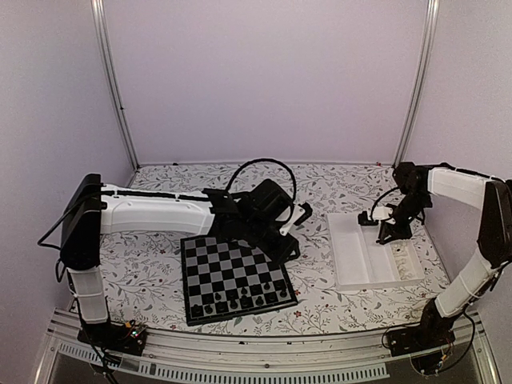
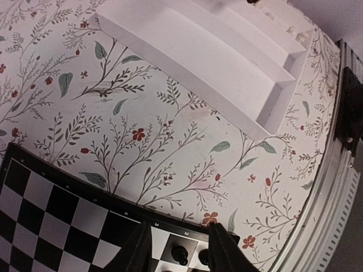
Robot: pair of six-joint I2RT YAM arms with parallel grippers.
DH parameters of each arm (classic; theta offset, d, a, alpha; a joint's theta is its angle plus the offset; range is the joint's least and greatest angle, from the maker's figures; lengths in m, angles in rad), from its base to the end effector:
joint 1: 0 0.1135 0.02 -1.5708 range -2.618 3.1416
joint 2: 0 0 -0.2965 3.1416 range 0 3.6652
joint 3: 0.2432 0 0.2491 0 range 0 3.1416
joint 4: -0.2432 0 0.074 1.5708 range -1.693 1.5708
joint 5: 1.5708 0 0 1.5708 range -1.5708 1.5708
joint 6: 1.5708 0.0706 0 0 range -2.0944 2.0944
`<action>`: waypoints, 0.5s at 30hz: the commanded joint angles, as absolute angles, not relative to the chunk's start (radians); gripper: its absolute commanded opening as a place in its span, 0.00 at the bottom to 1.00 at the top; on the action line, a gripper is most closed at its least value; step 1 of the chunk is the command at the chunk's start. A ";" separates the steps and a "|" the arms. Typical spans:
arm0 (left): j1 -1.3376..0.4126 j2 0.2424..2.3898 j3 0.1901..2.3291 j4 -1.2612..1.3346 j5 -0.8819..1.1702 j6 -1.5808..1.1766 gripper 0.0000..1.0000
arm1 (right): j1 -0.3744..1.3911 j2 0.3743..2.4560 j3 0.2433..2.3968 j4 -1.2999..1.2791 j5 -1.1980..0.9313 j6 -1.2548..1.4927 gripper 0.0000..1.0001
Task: Set up the chess pieces on the board
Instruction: Pick up the chess piece from the storage box.
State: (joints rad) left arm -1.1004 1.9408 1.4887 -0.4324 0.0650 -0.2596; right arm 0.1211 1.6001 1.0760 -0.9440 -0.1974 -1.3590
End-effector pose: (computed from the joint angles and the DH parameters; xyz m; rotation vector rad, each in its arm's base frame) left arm 0.2055 -0.4143 0.2265 1.0774 2.3367 -0.6431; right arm 0.2790 0.0479 0.1983 -1.9936 2.1610 0.1494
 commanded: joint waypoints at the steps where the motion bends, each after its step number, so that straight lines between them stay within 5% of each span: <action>1: -1.115 1.877 1.460 -0.334 0.076 -0.258 0.37 | 0.127 1.493 1.165 -1.098 -0.489 -1.258 0.13; 6: -1.124 1.814 1.409 -0.157 0.113 -0.214 0.37 | 0.175 1.481 1.218 -1.111 -0.792 -1.159 0.13; 15: -1.167 1.759 1.346 0.087 0.140 -0.078 0.37 | 0.363 1.511 1.246 -1.067 -0.989 -1.042 0.14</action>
